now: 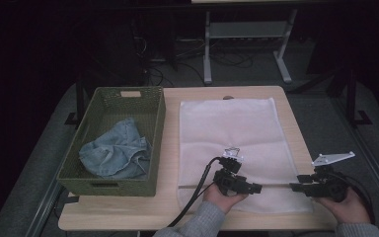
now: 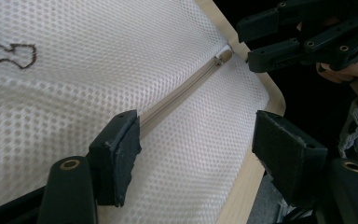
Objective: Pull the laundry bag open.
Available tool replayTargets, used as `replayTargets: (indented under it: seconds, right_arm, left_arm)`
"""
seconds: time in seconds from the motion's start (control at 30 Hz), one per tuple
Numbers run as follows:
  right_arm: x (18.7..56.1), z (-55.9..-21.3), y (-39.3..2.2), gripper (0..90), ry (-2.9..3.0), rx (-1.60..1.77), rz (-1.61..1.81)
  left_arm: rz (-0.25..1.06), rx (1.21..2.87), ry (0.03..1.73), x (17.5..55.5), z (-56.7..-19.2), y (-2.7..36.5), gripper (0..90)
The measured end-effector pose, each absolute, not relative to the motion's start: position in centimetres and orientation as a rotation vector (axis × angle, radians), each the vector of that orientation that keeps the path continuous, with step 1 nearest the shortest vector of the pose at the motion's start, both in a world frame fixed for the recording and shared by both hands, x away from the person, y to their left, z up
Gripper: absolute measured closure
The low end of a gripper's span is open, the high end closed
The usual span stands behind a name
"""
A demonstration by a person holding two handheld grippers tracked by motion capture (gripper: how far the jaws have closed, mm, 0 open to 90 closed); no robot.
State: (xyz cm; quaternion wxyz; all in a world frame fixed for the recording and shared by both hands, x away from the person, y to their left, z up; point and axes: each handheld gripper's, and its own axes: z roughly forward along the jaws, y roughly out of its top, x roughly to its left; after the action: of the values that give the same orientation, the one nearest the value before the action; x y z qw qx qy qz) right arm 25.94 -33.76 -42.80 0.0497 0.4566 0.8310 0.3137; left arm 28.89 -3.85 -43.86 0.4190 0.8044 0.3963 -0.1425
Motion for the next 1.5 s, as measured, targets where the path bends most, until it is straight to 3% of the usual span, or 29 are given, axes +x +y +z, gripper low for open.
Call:
replayTargets:
  seconds: [0.63, 1.3, 1.5]
  right_arm:
    - [25.8, -43.5, -35.8, 50.7, 2.487, 1.570, 0.916]
    - [26.7, -44.9, -37.1, 64.0, 2.406, 1.955, 0.875]
    - [26.8, -45.3, -37.1, 72.4, 2.419, 1.995, 0.882]
  left_arm:
    - [-0.399, 2.019, 1.012, 30.0, -43.5, -7.4, 34.4]
    - [-0.431, 2.027, 1.042, 30.5, -44.3, -10.6, 37.6]
    - [-0.464, 2.033, 1.052, 30.7, -44.9, -11.5, 40.7]
